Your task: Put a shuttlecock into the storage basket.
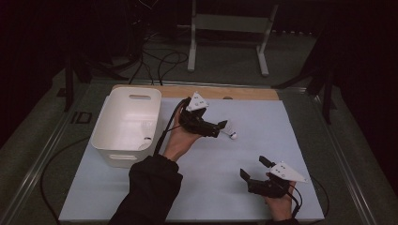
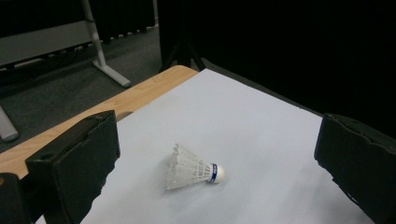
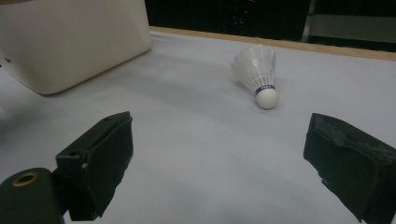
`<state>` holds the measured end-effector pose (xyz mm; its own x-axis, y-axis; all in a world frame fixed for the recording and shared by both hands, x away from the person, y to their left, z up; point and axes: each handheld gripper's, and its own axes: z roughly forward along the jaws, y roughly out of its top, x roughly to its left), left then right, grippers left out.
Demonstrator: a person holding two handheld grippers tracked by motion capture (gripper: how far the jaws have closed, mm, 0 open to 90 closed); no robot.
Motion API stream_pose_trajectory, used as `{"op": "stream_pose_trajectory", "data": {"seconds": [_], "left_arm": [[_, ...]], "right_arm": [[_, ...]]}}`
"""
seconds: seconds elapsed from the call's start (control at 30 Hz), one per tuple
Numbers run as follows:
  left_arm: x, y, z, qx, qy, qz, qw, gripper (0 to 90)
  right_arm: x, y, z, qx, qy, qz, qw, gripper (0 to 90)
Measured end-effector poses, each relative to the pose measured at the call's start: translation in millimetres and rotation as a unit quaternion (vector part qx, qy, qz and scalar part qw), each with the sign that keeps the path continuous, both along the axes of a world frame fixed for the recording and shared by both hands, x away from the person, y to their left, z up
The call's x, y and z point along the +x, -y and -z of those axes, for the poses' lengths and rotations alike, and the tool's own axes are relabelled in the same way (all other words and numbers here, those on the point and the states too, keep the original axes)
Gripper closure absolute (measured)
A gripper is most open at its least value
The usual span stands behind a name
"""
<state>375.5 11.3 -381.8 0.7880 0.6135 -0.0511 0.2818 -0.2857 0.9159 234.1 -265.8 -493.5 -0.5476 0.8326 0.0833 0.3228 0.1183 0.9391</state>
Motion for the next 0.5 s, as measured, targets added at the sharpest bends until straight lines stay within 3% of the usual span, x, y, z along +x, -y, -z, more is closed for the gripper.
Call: {"op": "stream_pose_trajectory", "data": {"seconds": [0.5], "left_arm": [[9.9, 6.7, 2.3, -0.003, 0.01, 0.003, 0.9999, 1.0]], "right_arm": [[0.2, 0.6, 0.0, -0.001, 0.0, -0.002, 1.0, 8.1]]}}
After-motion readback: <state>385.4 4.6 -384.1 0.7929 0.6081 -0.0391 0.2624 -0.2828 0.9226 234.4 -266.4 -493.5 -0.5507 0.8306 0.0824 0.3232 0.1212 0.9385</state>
